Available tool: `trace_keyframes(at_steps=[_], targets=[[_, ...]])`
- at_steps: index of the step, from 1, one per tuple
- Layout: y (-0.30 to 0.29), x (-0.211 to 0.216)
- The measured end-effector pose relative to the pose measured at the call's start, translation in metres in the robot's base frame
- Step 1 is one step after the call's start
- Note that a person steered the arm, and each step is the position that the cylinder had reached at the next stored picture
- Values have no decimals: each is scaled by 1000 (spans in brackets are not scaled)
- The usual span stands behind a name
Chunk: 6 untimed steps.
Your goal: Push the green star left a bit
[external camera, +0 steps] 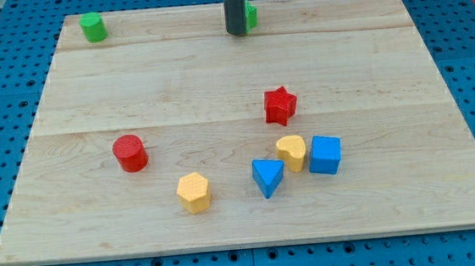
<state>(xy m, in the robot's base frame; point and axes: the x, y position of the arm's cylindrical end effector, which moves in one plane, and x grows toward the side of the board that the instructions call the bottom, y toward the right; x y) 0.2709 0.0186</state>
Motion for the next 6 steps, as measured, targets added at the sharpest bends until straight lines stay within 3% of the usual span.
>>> trace_keyframes(at_steps=[1, 2, 4, 5, 6], targets=[[67, -3], [98, -16], [-2, -61], [-2, -63], [68, -62]])
